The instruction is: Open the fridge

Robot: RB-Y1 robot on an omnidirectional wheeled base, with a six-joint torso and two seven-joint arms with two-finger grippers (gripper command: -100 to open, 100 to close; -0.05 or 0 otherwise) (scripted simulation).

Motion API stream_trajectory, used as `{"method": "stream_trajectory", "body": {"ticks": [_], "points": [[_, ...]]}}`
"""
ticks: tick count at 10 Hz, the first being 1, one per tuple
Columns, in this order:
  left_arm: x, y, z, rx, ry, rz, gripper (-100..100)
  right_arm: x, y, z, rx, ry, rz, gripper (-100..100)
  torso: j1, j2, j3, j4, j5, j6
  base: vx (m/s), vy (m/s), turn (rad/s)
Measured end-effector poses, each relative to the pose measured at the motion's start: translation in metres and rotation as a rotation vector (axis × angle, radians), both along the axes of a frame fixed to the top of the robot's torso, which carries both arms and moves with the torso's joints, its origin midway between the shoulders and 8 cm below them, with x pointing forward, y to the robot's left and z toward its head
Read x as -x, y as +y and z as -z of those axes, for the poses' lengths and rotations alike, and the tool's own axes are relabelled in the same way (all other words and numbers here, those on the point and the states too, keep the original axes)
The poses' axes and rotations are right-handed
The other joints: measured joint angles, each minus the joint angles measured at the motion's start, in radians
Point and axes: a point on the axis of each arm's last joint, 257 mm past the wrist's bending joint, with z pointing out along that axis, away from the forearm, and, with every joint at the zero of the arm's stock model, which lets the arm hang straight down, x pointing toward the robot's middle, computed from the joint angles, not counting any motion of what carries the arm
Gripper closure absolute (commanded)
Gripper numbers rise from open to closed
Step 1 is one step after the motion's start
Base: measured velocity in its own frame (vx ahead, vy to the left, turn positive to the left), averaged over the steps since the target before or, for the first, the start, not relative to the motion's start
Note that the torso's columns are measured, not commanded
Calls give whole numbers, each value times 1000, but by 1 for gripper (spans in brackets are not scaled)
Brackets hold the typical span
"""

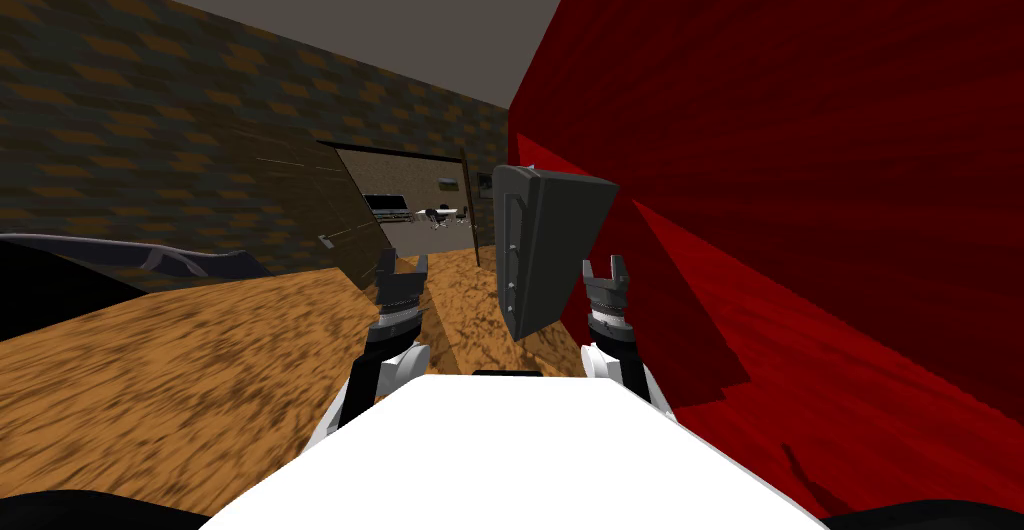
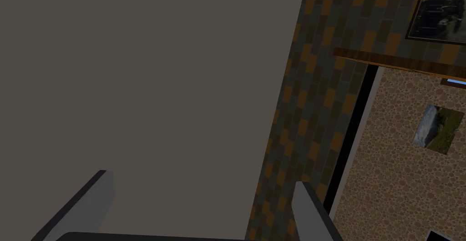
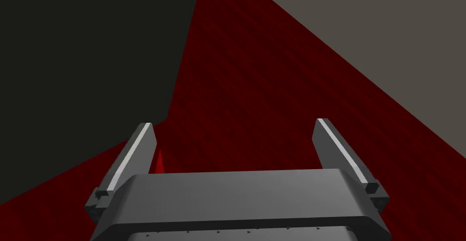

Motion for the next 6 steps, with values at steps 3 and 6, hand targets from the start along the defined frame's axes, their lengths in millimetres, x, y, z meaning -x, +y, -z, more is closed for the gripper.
{"method": "stream_trajectory", "body": {"ticks": [3, 6], "points": [[0, 0, 0, 0, 0, 0, 0, 0, 0, 0, 0, 0, 0, 0, 0, 175, -351, 176, 0, 0, 0, 0, 0], [0, 0, 0, 0, 0, 0, 0, 0, 0, 0, 0, 0, 0, 0, 0, 396, -792, 396, 0, 0, 0, 0, 0]]}}
